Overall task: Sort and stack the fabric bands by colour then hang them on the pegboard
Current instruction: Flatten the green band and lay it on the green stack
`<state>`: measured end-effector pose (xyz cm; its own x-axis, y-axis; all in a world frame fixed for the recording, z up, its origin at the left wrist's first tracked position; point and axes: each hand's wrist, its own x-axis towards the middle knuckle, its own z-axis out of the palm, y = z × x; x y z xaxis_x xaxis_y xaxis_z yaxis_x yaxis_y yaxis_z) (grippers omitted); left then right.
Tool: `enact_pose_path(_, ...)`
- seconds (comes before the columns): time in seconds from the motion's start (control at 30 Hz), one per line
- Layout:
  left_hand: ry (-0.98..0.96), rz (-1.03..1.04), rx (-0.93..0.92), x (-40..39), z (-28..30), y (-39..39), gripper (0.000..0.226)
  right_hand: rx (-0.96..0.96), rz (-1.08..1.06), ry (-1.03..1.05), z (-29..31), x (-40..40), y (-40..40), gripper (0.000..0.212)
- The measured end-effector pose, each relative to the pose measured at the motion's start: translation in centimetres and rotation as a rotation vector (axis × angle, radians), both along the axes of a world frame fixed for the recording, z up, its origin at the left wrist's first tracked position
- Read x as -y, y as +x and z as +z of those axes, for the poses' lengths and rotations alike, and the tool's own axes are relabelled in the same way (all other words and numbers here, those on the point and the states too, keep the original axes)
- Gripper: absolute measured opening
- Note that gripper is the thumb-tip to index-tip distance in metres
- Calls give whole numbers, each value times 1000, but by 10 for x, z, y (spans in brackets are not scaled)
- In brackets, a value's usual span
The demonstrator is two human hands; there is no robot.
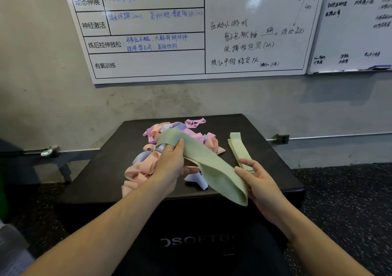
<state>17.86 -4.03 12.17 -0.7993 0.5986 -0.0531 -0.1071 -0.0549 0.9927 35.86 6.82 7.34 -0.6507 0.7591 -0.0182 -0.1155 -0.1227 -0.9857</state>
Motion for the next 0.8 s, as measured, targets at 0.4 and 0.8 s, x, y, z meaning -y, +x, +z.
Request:
enact_pose_path(0.4, 27, -19, 75, 0, 9, -18, 23, 60, 216, 488, 15, -5, 21, 30)
enact_pose_path(0.8, -8, -17, -42, -26, 17, -22, 30, 357, 191, 1120, -8, -38, 24, 35)
